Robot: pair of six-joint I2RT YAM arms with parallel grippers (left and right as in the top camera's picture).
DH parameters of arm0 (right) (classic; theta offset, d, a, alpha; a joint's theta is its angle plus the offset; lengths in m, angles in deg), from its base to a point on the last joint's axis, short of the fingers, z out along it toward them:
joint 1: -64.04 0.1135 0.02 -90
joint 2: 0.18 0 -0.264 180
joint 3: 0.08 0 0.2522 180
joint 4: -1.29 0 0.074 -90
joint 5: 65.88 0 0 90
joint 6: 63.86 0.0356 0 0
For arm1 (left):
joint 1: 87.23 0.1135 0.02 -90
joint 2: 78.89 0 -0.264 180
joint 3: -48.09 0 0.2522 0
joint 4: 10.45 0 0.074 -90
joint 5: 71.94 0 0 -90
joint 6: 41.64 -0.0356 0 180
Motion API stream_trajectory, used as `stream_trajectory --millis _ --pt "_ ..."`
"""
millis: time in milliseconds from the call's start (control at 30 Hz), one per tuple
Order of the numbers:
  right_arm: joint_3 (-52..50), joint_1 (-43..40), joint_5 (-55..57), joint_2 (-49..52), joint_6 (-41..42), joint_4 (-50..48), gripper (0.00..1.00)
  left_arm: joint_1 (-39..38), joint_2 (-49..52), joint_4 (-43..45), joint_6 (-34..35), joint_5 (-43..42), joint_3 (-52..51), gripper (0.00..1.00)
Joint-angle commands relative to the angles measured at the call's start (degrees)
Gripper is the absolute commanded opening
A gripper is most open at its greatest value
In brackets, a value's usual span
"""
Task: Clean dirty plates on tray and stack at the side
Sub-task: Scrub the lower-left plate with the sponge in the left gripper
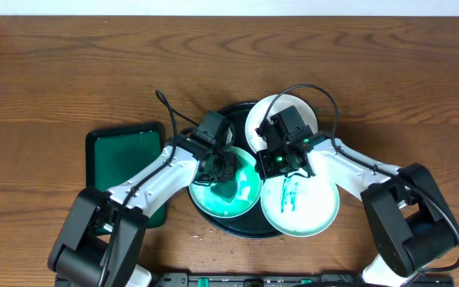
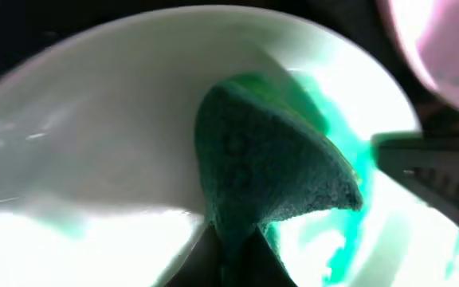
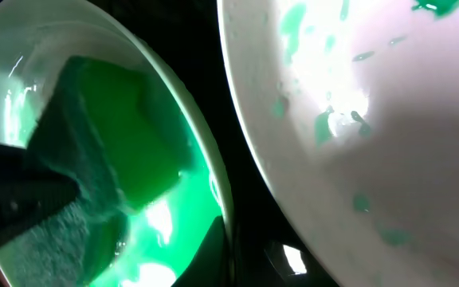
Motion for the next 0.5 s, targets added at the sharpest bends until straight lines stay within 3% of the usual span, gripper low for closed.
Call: stream_trajectory --millis 0,100,233,467 --pt "-0.44 -0.04 1.46 0.42 -0.94 0.81 0.01 0.63 0.72 -2.95 -0.24 15.91 -0.90 0.07" --pt "-0.44 -0.04 1.46 0.42 -0.96 0.90 0.01 0.63 0.72 -3.52 3.26 27.26 -0.90 0.07" --pt "-0.44 -0.04 1.46 0.42 -0.96 0.90 0.01 0.63 0.72 -2.95 4.81 35.04 -0.59 0.07" --pt "-0.44 -0.04 1.46 0.42 -0.96 0.83 0.01 -0.26 0.52 -1.97 4.59 32.81 2.29 0.07"
